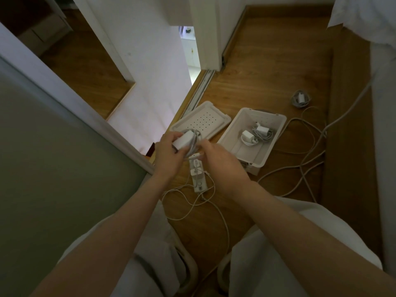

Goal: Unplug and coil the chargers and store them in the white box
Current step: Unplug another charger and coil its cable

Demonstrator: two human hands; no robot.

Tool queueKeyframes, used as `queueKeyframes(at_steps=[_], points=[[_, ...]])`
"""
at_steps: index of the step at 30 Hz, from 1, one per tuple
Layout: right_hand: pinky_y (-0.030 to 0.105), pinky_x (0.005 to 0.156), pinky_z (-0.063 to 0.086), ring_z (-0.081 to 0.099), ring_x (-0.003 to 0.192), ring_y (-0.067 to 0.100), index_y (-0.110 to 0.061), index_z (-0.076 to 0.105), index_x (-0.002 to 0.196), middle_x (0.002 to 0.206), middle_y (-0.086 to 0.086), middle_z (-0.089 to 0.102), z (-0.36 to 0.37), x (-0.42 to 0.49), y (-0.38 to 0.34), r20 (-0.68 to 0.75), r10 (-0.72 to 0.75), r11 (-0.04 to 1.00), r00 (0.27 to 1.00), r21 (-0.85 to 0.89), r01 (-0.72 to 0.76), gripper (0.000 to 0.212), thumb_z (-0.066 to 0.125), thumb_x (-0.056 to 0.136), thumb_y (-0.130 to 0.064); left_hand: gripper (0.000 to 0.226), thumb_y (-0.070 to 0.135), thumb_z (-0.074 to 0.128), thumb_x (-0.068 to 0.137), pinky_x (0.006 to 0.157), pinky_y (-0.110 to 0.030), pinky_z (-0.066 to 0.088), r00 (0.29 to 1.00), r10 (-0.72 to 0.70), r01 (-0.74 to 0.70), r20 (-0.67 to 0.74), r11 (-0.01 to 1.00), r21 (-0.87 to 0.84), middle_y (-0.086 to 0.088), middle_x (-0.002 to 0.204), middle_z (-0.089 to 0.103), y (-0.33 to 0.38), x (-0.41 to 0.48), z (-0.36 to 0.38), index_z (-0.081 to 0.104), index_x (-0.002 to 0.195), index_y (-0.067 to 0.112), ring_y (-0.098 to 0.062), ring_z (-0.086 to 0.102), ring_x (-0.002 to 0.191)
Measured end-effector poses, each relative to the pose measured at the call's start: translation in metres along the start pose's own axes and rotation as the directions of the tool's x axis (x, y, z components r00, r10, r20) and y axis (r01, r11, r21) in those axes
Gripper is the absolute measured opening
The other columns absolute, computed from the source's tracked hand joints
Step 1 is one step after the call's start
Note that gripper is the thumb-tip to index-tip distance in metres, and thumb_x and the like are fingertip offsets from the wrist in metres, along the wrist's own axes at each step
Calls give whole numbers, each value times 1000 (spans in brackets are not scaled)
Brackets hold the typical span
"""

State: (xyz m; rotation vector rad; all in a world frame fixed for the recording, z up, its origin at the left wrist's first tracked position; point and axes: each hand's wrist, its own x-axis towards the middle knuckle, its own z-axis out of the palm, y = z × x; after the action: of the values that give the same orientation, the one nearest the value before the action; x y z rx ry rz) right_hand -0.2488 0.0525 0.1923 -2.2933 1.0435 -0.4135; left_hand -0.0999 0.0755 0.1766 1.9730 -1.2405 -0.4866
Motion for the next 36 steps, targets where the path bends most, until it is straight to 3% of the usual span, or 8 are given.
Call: queueKeyframes(at_steps=[4,8,11,19,25,30,33,36], points=[[25,85,38,42,109,16,-29,33,141,117,3,42,-3,3,10,-26,-109,981,994,-162,104,51,52,94,-26,34,8,63,86,68,-11,43,984,0,3,180,1000,-12,4,105,51,8,-2,-5,57,119,8,-10,50,98],[30,98,40,38,120,19,-25,32,143,130,5,38,-2,4,17,27,-67,978,997,-194,71,53,49,93,-34,35,4,63,85,77,-24,52,932,-30,53,362,997,-53,-2,105,59,13,-4,-12,60,120,10,-15,57,95],[30,101,38,36,125,19,-22,25,146,138,6,35,-3,5,19,52,-106,964,993,-239,116,56,44,95,-36,33,4,59,87,71,-20,51,895,-88,142,437,986,-92,3,101,60,13,-3,-20,61,119,12,-10,58,90],[28,95,38,42,114,15,-19,37,133,126,2,45,-2,5,21,88,-61,996,994,-54,66,42,52,94,-22,31,26,45,96,77,-30,52,787,-190,382,587,897,-223,-10,107,64,10,-6,-30,65,114,11,-24,60,100],[14,60,37,52,79,11,-13,47,113,101,3,56,-2,5,20,-33,234,913,972,352,-208,23,37,100,-29,38,44,38,90,88,-30,46,838,-105,446,536,697,-561,-10,118,59,29,-20,-19,55,117,23,-20,56,104],[4,42,35,44,59,3,-13,43,98,73,-5,48,1,3,13,30,340,787,940,538,-302,19,31,101,-28,54,30,68,83,92,-35,52,909,-79,306,410,795,-524,1,122,59,32,-25,3,43,131,26,-13,60,108],[3,46,36,44,62,3,-13,45,97,74,-6,49,5,4,12,61,335,792,940,522,-316,24,30,101,-31,54,30,68,84,85,-38,56,941,-141,278,307,839,-468,5,115,59,32,-25,8,41,130,28,-12,62,101],[6,49,38,46,65,3,-12,48,102,84,0,54,5,4,11,110,273,798,956,530,-289,28,34,100,-37,49,27,61,90,73,-26,57,960,-154,242,233,875,-419,8,108,55,33,-24,6,34,131,24,-7,60,92]])
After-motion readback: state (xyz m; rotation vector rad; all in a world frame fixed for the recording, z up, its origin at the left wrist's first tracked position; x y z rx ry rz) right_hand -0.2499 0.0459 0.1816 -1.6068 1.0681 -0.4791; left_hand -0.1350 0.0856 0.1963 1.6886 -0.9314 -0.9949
